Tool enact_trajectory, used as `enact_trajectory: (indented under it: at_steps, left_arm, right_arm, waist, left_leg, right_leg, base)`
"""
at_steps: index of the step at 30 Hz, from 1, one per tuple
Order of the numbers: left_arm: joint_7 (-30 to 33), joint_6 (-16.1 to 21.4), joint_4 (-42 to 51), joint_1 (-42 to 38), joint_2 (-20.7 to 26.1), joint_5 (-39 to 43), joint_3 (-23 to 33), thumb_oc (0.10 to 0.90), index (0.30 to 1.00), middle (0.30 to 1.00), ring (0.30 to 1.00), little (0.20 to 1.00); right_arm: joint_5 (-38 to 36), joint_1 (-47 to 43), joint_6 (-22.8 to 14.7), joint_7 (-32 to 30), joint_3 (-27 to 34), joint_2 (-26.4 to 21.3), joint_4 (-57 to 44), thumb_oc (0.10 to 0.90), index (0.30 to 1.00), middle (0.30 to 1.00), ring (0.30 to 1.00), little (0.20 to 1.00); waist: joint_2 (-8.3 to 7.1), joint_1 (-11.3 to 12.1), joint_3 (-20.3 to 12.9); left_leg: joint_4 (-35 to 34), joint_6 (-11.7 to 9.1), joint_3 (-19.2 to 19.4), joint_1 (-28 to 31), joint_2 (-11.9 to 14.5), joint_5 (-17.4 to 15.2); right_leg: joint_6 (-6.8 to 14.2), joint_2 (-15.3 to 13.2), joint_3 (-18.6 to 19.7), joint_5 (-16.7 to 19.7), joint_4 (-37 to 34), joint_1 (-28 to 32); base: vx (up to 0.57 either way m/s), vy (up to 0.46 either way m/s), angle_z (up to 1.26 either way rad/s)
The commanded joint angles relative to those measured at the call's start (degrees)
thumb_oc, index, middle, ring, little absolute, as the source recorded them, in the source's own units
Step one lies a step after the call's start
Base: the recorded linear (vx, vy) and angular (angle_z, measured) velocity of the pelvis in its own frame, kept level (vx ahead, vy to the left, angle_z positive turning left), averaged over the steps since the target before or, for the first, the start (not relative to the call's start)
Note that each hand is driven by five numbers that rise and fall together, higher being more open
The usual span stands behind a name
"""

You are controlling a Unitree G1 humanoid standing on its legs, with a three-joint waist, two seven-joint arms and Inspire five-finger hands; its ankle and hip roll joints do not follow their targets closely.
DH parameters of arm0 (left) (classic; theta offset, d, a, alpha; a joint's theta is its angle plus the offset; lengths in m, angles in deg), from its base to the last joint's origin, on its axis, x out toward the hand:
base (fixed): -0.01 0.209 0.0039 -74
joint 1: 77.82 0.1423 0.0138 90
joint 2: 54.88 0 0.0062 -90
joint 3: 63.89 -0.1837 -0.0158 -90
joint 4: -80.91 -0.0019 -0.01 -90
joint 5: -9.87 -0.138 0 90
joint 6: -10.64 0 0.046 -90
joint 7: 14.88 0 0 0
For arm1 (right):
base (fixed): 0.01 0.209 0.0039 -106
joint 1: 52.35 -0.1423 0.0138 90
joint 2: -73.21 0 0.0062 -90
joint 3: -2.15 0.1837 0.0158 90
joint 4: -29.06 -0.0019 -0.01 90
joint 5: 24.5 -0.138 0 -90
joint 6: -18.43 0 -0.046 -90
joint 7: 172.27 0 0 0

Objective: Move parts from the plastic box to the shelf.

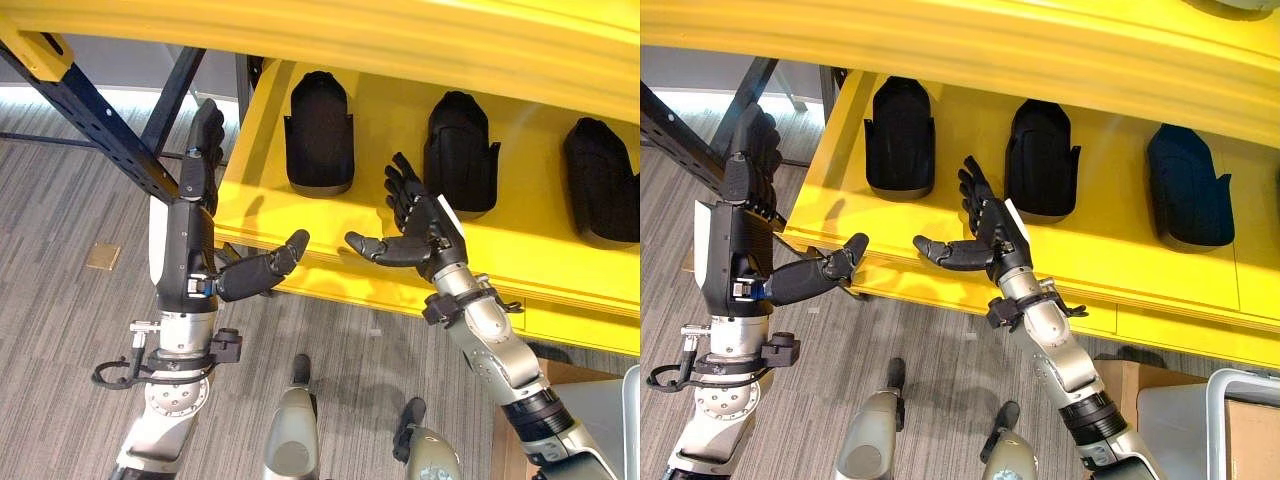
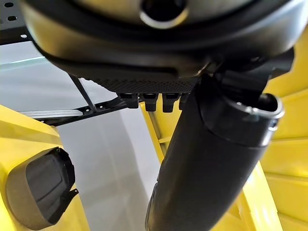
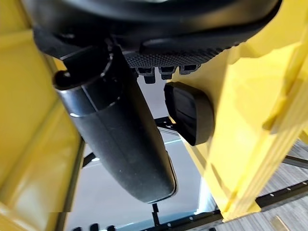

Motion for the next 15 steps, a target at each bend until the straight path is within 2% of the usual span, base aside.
enact_trajectory:
  at_steps: [1,15]
  left_arm:
    - [0.8,3.8,3.9,-2.6,1.3,-0.3,-0.4,0.900,1.000,1.000,1.000,1.000]
    - [1.3,3.3,3.7,-2.6,1.1,-0.3,-1.7,0.900,1.000,1.000,1.000,1.000]
  right_arm:
    - [-0.3,-5.2,-3.2,-0.1,0.1,3.8,-2.3,0.900,1.000,1.000,1.000,1.000]
    - [-4.0,-5.5,-2.1,-0.8,-3.8,7.4,0.3,0.900,1.000,1.000,1.000,1.000]
  waist:
    - [-1.25,0.4,-4.8]
    - [-0.53,0.8,-4.9]
  left_leg:
    - [-0.4,1.1,-1.2,3.9,-1.3,-5.5]
    - [0.4,1.3,-1.3,4.1,-1.7,-6.0]
  right_leg:
    - [-2.4,1.7,3.2,-6.3,3.8,1.3]
    - [-2.4,1.2,3.3,-6.6,4.8,1.3]
  base:
    - [0.03,0.006,0.01]
    - [0.00,0.000,0.00]
